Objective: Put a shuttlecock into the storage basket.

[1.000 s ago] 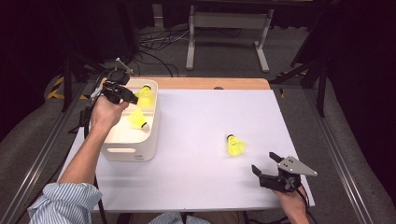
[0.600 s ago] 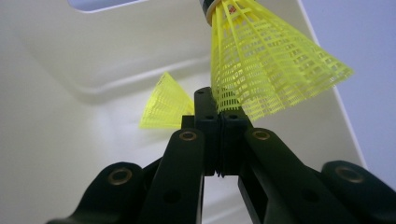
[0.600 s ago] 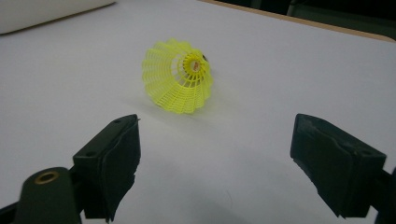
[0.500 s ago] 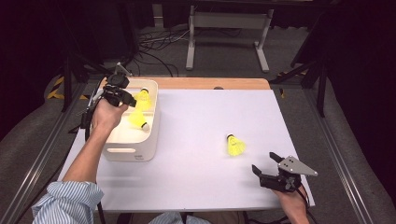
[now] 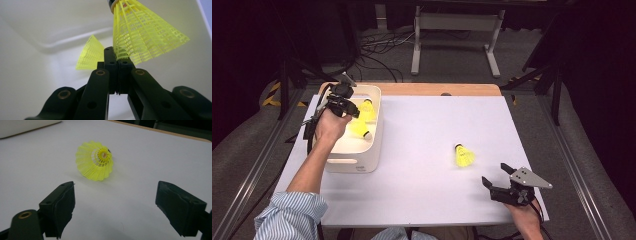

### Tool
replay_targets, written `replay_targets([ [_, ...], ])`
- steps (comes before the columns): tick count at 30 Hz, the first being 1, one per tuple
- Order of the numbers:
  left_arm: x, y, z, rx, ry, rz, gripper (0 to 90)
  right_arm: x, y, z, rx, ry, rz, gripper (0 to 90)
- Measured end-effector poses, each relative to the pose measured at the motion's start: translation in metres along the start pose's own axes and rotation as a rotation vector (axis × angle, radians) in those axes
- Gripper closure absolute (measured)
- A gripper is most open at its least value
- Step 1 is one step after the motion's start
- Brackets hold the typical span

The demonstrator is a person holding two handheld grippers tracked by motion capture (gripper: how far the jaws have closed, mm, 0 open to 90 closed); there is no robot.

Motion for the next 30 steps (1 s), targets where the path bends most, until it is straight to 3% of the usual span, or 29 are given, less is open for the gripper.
replay_targets([
  [14, -0.003, 0.001, -0.021, -0.047, 0.007, 0.023, 88.7, 0.000, 0.000, 0.000, -0.003, 0.000, 0.000, 16.6],
  [30, -0.002, 0.002, -0.034, -0.072, 0.011, 0.037, 88.4, 0.000, 0.000, 0.000, -0.002, 0.001, 0.001, 16.6],
])
Point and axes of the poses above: each handheld gripper's, and its own axes: z roughly backward along the jaws, y roughly out of its top, x roughly to its right, the point moved 9 cm from there along -z, roughly forward along the jaws, and after that the axes turned 5 degrees about -x, right-handed, at the moved point
